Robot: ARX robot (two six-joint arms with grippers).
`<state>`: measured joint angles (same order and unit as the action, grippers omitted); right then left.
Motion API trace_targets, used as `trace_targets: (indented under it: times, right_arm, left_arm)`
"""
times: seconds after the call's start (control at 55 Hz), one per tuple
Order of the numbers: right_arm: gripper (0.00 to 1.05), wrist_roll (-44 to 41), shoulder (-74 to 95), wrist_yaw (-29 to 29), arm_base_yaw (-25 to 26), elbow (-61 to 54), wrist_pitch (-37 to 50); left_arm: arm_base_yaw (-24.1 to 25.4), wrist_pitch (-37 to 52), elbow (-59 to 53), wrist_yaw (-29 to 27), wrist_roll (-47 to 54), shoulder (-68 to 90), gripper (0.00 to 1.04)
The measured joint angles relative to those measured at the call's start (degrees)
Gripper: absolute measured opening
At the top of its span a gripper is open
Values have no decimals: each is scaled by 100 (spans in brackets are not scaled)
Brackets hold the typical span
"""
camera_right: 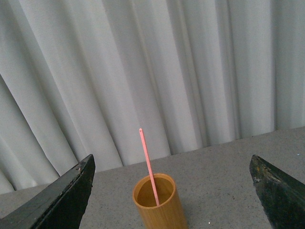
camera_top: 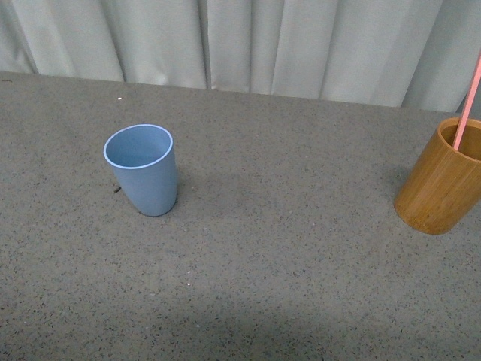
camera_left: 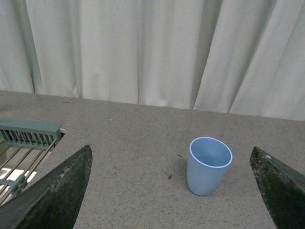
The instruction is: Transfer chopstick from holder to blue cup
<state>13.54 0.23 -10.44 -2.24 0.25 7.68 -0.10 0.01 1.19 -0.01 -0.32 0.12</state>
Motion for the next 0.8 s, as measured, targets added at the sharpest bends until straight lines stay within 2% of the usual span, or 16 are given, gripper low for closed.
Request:
trace_targets:
  times: [0.8]
  right_arm:
    - [95, 0, 0, 0, 0, 0, 0]
  left_arm:
    - [0, 0, 0, 0, 0, 0, 98]
